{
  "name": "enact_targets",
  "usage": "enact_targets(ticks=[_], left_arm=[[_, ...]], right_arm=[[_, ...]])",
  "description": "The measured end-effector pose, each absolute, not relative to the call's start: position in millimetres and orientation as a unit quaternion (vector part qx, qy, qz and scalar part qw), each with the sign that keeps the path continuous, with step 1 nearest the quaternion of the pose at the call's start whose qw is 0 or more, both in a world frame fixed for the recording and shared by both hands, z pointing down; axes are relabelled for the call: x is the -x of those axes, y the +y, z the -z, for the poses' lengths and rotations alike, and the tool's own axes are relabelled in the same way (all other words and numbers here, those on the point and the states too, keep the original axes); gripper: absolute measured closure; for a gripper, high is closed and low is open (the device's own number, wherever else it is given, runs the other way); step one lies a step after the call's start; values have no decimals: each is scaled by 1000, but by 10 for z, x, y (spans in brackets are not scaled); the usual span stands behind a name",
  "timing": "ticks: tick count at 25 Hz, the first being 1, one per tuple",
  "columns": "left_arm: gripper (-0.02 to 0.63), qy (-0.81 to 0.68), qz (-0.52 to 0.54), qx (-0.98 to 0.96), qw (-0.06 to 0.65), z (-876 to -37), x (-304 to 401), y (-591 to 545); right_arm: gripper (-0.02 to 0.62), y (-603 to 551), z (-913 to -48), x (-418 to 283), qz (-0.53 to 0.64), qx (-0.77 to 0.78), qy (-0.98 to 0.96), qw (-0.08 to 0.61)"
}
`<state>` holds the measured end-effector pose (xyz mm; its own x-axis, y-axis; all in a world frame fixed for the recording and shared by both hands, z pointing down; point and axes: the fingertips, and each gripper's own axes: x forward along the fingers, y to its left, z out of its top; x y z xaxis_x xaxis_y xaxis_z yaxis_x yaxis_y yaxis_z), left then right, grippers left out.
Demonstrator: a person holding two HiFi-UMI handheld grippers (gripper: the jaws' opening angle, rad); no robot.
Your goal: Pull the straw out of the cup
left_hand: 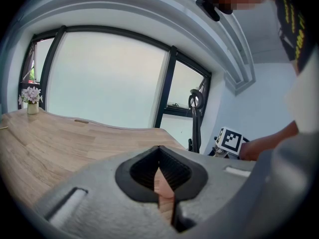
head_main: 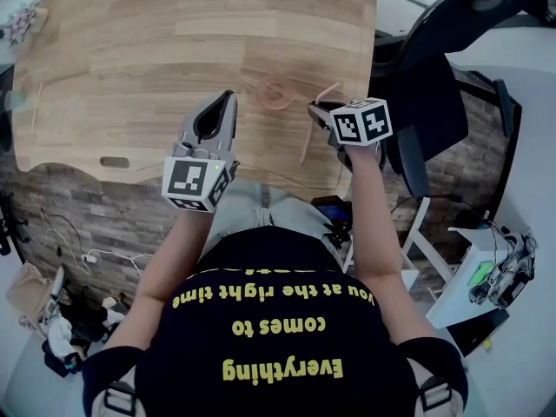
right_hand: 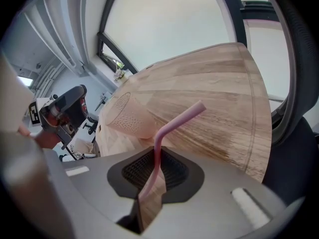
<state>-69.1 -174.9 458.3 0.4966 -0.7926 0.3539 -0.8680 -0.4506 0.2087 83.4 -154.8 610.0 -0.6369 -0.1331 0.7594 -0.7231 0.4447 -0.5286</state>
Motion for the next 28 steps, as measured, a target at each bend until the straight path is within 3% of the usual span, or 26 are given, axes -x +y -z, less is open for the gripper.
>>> enact_targets(ticks=[12, 28], left_arm=[[606, -497, -104, -842, 183, -4585, 736, -1723], [606, -505, -105, -837, 185, -4594, 819, -1679]], right_arm=[[548, -1621, -6246, -793, -458, -282, -777, 327], [547, -1559, -6419, -807, -437, -289, -763, 379]])
